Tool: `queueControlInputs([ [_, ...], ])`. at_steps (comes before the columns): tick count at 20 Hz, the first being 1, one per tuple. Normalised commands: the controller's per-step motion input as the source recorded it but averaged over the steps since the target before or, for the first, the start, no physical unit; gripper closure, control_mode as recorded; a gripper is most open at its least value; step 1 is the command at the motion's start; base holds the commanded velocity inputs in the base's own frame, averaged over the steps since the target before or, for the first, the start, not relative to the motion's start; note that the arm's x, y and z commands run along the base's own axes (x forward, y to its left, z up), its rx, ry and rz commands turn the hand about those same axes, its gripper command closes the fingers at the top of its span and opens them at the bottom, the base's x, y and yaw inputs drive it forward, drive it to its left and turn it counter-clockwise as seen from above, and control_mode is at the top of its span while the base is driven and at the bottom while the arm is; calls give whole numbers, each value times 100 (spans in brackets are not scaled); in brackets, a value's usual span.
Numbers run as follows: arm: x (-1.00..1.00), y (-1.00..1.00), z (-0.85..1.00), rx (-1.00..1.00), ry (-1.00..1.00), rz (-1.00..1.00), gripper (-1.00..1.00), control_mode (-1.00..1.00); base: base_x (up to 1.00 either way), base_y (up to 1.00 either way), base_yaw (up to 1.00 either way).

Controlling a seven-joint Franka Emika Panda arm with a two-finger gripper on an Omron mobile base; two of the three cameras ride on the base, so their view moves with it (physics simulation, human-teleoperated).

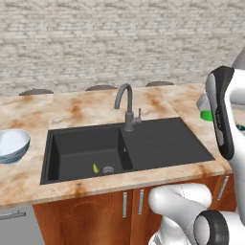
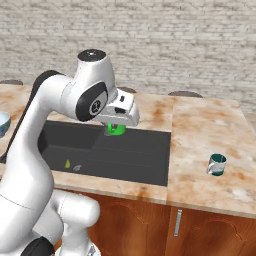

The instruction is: Clear the mugs and bowl far away from the sink.

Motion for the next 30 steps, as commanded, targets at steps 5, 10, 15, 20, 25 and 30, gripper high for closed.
queueControlInputs([
  [5,0,11,-12,0,2,24,100,100,2,0,8],
  [10,0,0,0,0,0,0,100,100,19,-24,-55],
  [15,0,0,0,0,0,0,100,100,0,0,-100],
  [20,0,0,0,0,0,0,100,100,0,0,-100],
  [25,0,0,0,0,0,0,100,100,0,0,-100],
  [30,0,0,0,0,0,0,100,100,0,0,-100],
])
